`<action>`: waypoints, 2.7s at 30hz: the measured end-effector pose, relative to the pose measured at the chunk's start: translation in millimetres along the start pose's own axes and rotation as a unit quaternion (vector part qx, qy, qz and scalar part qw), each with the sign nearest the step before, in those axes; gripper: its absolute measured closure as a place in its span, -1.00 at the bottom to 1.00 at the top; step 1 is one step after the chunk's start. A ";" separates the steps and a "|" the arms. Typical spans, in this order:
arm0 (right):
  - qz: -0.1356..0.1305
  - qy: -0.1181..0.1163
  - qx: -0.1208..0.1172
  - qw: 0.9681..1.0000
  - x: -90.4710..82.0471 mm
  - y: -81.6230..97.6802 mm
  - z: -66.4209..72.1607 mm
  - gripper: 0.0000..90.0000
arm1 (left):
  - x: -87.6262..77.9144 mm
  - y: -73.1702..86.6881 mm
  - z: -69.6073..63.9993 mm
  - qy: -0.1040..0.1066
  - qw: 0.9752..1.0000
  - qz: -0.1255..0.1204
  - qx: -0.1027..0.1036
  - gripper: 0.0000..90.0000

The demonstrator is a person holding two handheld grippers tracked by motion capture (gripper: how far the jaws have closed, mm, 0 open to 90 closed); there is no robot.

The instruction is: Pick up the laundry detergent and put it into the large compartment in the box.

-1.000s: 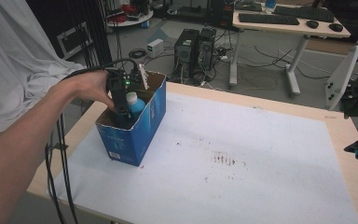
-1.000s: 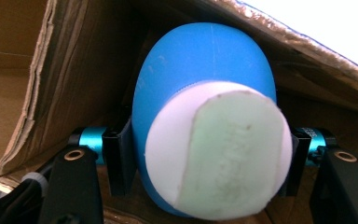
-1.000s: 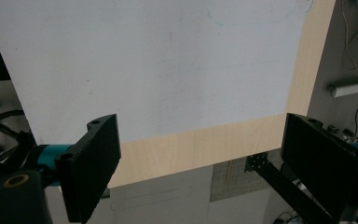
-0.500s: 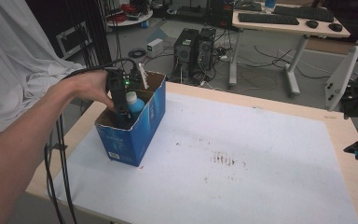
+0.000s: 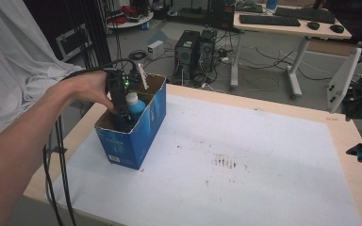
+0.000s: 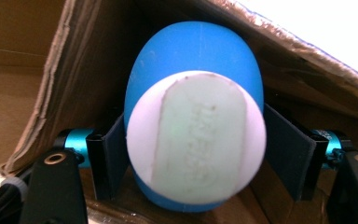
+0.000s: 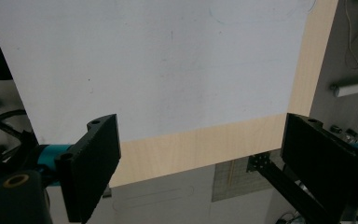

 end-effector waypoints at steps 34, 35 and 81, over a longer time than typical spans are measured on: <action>-0.008 0.002 0.006 1.000 -2.6 0.1 1.2 -0.75 | -70.0 -30.4 -12.7 -0.057 0.998 -0.011 0.027 -0.59; -0.008 0.003 0.006 1.000 -2.7 0.2 1.1 -0.75 | -72.3 -32.5 -14.1 -0.061 0.998 -0.011 0.032 -0.59; -0.039 0.026 0.026 0.999 -17.8 -3.3 -7.6 -0.75 | -13.3 -179.0 -135.1 -0.002 0.979 0.018 0.202 -0.66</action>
Point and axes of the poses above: each handheld gripper's, and its own axes: x roughly forward along the jaws, y roughly out of its underside, z roughly to its left, the point moved 2 cm from there along x, roughly forward along the jaws, and after that the axes turned 4 degrees about -z, right-handed, at the moved point
